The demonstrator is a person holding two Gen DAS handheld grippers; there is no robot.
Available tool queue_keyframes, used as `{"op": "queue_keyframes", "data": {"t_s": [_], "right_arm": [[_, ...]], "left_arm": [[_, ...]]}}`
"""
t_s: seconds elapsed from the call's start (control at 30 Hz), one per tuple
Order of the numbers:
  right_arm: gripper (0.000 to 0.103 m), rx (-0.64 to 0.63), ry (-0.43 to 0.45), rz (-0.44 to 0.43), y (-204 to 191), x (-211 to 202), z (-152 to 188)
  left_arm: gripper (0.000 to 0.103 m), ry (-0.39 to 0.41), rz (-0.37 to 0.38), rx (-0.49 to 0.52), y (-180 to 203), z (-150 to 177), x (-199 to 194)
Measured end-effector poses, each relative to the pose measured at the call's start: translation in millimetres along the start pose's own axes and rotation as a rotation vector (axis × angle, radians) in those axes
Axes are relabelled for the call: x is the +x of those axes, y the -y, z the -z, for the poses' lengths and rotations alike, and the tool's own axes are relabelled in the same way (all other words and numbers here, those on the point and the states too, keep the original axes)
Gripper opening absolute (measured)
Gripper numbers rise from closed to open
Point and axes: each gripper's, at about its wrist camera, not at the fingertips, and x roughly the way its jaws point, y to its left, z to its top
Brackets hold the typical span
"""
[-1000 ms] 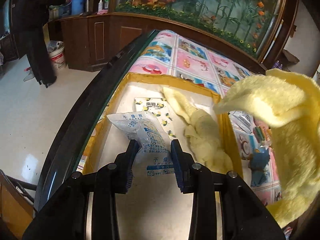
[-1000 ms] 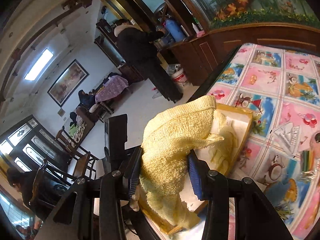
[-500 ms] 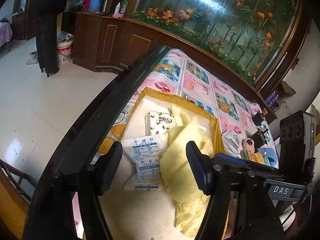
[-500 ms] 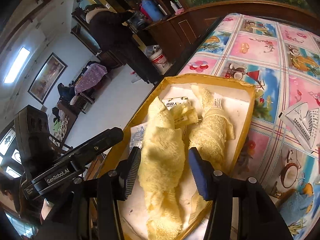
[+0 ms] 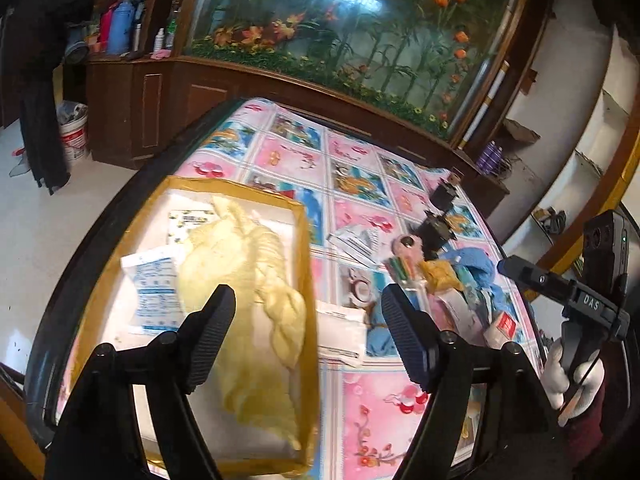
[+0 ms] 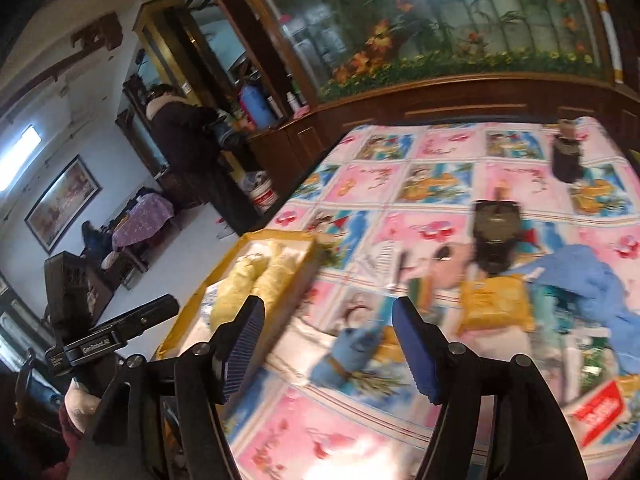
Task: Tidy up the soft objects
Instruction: 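Withdraw both tools from the box back over the table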
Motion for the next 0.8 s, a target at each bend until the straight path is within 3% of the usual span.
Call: {"op": "queue_keyframes", "data": {"t_s": [0.2,0.4,0.63,0.8], "right_arm": [[0.072,0.144,0.060,0.144,94,-69,29],[0.072,0.225,0.052,0.187,148,-94,63],[0.072,0.232,0.002,0.227,167,-96,89],[0.072,0.254,-0.062,0.195,163,-77,101]], "left_arm": [[0.075,-0.115,0.041,0.110,65,13,47],[0.075,-0.204,-0.032,0.251,111,36,99],[0.075,-0.248,-0.103,0.261,107,44,128],[0.075,-0.267,-0.123,0.270,105,44,139]]}}
